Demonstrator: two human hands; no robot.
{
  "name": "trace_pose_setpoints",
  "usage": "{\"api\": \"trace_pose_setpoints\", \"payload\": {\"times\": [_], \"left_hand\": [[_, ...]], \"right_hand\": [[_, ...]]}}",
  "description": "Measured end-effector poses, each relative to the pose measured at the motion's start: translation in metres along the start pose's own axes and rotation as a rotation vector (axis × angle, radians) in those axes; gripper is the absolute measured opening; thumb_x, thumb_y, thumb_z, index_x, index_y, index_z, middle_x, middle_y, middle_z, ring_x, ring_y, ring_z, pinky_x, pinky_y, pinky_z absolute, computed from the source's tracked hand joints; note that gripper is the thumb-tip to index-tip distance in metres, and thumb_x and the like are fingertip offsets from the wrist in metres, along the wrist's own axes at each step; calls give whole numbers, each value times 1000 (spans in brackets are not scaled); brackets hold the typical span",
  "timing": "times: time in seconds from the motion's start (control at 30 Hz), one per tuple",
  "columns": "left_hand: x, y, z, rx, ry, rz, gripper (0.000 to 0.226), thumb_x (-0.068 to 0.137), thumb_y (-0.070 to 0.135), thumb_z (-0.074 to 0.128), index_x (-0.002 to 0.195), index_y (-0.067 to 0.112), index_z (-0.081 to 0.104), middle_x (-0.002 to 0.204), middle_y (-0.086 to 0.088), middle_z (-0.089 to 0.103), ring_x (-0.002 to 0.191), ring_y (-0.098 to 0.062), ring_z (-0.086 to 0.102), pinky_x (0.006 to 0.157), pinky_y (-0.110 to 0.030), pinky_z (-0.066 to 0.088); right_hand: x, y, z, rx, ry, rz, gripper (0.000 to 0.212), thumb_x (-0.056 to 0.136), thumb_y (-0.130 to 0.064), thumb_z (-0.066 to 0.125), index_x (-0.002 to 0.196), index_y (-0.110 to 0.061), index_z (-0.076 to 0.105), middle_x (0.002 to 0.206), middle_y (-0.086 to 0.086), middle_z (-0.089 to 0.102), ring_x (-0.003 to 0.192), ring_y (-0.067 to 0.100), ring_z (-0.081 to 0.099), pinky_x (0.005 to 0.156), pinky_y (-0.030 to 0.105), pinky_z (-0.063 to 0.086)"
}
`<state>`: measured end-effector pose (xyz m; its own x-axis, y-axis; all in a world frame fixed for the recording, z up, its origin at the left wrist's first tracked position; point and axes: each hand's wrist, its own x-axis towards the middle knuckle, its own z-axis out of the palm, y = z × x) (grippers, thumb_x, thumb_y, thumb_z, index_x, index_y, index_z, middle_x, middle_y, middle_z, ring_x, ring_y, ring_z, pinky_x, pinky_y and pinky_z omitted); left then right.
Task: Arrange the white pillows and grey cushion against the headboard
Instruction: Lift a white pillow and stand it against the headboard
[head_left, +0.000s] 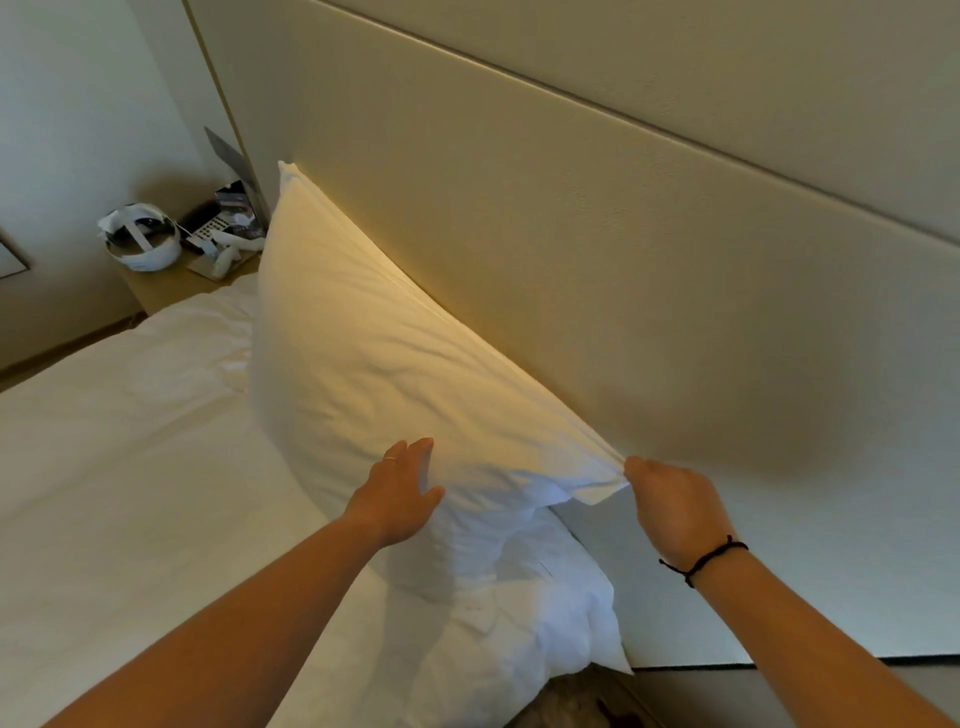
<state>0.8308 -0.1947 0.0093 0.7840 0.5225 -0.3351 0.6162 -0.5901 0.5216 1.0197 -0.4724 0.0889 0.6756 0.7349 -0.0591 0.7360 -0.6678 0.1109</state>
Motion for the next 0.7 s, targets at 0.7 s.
{"api": "trace_pose_setpoints", "payload": {"times": [0.7], "left_hand": [[-229,-189,-42,-276,415,-729,29,96,47,48,122,37,58,122,15,64,107,-8,59,87,-28,43]], "right_hand": [[18,-381,18,439,-257,-717,28,96,-46,49,110,-24,60,111,-6,60,92,16,61,75,27,46]]}}
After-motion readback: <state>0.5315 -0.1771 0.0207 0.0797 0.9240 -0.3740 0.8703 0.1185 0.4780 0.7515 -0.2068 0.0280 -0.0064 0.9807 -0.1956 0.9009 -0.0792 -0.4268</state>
